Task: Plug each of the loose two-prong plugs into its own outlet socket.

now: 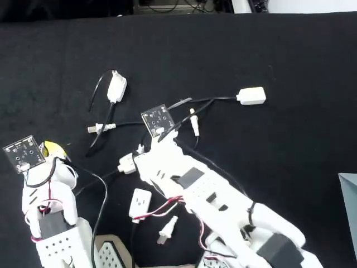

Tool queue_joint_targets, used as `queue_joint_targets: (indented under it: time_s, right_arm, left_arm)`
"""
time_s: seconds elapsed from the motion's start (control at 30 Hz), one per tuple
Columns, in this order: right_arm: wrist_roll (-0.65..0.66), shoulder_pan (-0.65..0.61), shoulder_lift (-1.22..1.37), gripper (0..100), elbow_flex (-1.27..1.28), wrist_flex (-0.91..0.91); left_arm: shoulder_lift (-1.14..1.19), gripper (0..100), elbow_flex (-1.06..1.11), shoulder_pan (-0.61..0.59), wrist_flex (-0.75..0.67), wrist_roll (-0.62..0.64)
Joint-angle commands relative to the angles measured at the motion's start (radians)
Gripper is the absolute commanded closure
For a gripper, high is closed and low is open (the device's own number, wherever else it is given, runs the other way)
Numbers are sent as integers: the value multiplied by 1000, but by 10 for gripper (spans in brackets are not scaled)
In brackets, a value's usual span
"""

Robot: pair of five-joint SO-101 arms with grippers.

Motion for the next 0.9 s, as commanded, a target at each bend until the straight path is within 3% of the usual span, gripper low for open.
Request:
queue_joint_targets:
  time_s: [0.0,0.2,0.3,0.63,0.73,0.87]
  right_arm:
    - [-5,48,25,986,-50,-43]
    - [-5,55,25,986,-50,-46]
    - [11,57,-35,986,-42,-26]
    - [29,83,-535,986,-42,370]
    - [34,109,-671,985,-45,463]
    - [83,140,-789,985,-42,542]
  left_arm:
    - [-3,970,19,-10,6,6]
    - [-2,970,19,-5,34,6]
    - [-2,970,18,70,74,-2]
    - [-2,970,18,435,287,-133]
    - [-2,965,18,466,298,-160]
    - [-2,871,15,464,313,-305]
